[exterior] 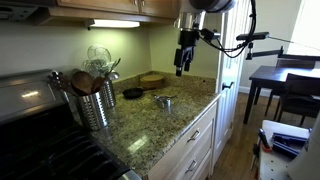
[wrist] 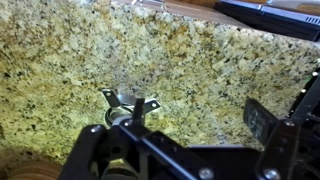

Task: Unstack the cups

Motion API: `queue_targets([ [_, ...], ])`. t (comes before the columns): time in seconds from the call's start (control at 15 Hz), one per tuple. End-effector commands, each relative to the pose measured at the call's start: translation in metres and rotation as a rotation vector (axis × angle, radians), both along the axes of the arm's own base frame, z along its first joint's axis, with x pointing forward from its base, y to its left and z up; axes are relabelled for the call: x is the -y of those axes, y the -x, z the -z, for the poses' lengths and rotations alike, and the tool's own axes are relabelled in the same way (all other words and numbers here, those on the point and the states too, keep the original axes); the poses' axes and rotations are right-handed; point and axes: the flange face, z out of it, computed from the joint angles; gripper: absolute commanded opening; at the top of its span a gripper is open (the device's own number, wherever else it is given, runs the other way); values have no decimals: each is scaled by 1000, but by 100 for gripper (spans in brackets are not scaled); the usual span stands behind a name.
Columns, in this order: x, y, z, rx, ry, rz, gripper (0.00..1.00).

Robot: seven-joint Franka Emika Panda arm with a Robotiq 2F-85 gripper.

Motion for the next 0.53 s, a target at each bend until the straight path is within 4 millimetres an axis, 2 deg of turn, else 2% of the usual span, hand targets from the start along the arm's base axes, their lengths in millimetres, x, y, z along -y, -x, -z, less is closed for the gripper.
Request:
queue_targets([
  [0.0, 0, -25, 14, -37, 75, 162, 100],
  [0.47, -3, -76, 36, -54, 88, 531, 100],
])
